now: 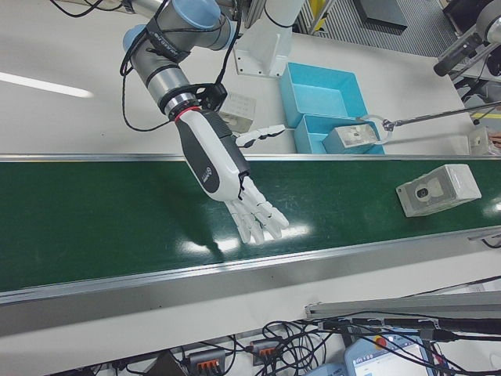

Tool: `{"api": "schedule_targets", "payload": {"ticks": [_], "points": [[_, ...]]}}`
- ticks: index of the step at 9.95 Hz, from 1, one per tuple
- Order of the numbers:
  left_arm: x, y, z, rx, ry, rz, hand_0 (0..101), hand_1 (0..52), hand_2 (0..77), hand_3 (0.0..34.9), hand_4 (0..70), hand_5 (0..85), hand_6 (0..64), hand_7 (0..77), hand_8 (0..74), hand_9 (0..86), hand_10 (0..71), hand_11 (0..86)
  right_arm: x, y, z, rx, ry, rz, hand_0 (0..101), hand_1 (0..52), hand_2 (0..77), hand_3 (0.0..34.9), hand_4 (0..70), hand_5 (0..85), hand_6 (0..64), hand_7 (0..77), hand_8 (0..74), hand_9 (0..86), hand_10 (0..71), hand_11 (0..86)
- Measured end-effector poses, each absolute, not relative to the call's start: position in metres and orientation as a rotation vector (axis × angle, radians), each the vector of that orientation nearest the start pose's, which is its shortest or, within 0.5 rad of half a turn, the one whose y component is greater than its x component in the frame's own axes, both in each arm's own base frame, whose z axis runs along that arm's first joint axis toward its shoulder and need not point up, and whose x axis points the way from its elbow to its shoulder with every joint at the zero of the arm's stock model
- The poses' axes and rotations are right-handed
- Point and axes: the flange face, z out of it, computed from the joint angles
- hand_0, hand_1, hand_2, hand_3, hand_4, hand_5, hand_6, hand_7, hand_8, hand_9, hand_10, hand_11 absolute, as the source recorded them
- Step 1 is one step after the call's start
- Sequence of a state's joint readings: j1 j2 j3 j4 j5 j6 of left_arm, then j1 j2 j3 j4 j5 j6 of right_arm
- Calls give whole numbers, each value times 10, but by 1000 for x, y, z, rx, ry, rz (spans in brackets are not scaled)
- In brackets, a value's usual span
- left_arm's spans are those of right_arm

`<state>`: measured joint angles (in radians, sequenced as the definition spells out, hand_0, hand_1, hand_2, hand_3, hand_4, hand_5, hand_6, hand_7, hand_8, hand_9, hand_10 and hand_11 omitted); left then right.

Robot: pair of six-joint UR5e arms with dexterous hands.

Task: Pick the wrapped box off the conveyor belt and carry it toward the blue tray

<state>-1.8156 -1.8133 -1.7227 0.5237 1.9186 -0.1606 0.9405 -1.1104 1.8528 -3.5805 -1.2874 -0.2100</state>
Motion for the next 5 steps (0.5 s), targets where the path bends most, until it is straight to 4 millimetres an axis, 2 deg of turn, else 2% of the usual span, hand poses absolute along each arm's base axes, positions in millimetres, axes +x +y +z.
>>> {"api": "schedule_targets", "payload": {"ticks": [1, 5], "points": [[-228, -504, 535, -330, 2107, -2407, 0, 0, 5, 0, 0, 11, 0, 5, 0, 0, 5, 0, -222, -578, 347, 291, 2746, -2007, 462, 125, 93, 99, 27, 76, 0, 5, 16, 11, 0, 11], [-228, -504, 535, -330, 2107, -2406, 0, 0, 11, 0, 0, 11, 0, 0, 0, 0, 0, 0, -207, -582, 351, 260, 2731, -2008, 462, 125, 93, 96, 27, 60, 0, 5, 16, 11, 0, 11]]}}
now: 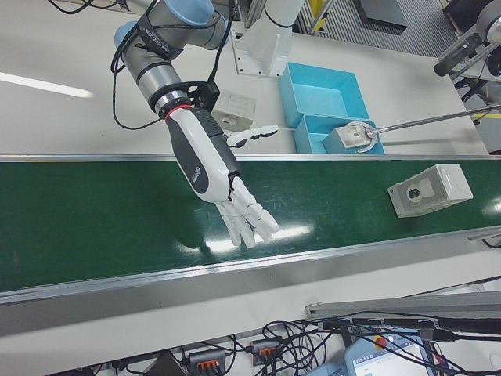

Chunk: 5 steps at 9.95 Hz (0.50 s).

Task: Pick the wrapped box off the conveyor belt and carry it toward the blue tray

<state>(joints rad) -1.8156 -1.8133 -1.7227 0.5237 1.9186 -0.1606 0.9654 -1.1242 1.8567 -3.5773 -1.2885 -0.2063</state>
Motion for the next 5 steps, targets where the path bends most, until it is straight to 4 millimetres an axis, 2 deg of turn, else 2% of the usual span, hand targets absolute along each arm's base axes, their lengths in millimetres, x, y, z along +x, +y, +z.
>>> {"api": "schedule_targets", "payload": {"ticks": [5], "points": [[-228, -504, 535, -330, 2107, -2406, 0, 0, 5, 0, 0, 11, 0, 0, 0, 0, 0, 0, -209, -583, 357, 248, 2721, -2033, 463, 125, 93, 83, 16, 60, 0, 5, 11, 11, 0, 11]]}}
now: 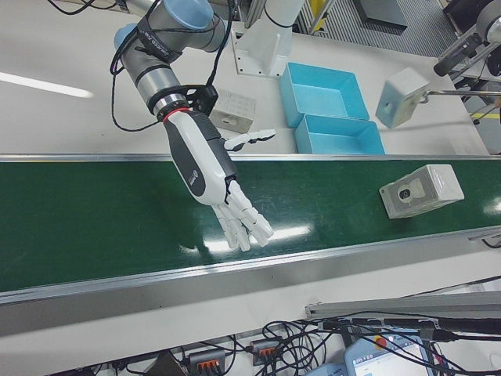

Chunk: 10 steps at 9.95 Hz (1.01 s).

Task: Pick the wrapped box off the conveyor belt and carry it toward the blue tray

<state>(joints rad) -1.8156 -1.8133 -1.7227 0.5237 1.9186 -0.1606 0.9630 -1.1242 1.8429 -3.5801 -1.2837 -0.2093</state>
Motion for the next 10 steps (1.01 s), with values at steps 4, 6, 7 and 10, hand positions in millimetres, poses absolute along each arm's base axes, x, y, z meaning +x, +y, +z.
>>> {"api": "schedule_targets", "payload": {"ticks": [4, 6, 7, 10], "points": [[-228, -504, 535, -330, 2107, -2406, 0, 0, 5, 0, 0, 11, 0, 5, 0, 0, 0, 0, -208, -581, 363, 241, 2713, -2046, 463, 125, 93, 90, 11, 76, 0, 5, 11, 11, 0, 11], [-228, -504, 535, -330, 2107, -2407, 0, 0, 5, 0, 0, 11, 0, 5, 0, 0, 0, 0, -210, -581, 362, 239, 2716, -2046, 461, 125, 93, 90, 16, 76, 0, 5, 11, 11, 0, 11], [-228, -504, 535, -330, 2107, -2407, 0, 0, 11, 0, 0, 11, 0, 0, 0, 0, 0, 0, -212, -581, 363, 240, 2717, -2050, 461, 125, 93, 94, 16, 76, 0, 5, 11, 16, 0, 11], [-228, -504, 535, -330, 2107, -2406, 0, 0, 11, 0, 0, 11, 0, 0, 0, 0, 5, 0, -216, -582, 366, 244, 2714, -2062, 463, 125, 104, 100, 16, 76, 0, 5, 11, 16, 0, 16]]}}
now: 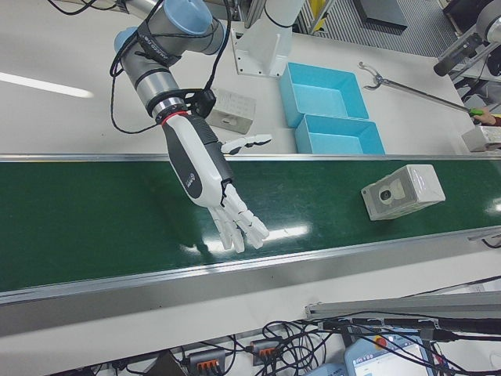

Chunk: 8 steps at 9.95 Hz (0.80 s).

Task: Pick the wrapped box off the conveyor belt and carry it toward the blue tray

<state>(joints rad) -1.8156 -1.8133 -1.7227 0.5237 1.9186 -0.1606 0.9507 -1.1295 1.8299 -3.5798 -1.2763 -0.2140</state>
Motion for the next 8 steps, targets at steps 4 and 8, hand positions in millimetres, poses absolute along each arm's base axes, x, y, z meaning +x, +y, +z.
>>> {"api": "schedule_targets", "payload": {"ticks": [4, 8], "points": [[-228, -504, 535, -330, 2107, -2406, 0, 0, 11, 0, 0, 11, 0, 0, 0, 0, 0, 0, -220, -583, 369, 245, 2711, -2076, 461, 125, 98, 102, 33, 76, 0, 5, 11, 16, 0, 11], [-228, -504, 535, -330, 2107, -2406, 0, 0, 11, 0, 0, 11, 0, 0, 0, 0, 5, 0, -221, -585, 372, 242, 2702, -2086, 463, 125, 104, 101, 33, 87, 0, 5, 11, 16, 0, 11]]}}
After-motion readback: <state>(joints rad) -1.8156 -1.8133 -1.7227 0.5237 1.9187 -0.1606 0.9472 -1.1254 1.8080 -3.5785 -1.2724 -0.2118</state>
